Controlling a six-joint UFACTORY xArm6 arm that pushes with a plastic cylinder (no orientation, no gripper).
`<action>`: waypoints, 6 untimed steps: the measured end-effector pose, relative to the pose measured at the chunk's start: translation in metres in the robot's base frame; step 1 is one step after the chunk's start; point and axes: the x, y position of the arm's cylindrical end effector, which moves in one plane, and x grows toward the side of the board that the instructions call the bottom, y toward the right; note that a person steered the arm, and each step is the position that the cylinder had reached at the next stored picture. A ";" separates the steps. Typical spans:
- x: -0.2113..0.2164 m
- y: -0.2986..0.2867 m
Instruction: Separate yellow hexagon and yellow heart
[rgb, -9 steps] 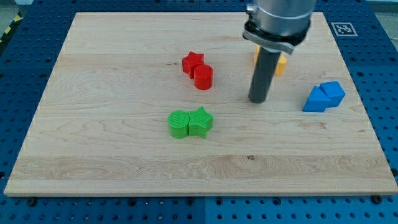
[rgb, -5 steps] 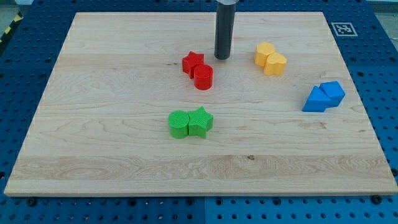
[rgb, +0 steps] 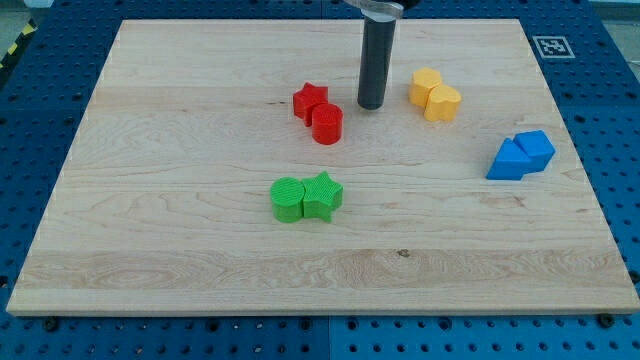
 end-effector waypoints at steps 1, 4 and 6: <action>-0.001 0.024; -0.001 0.068; 0.028 0.071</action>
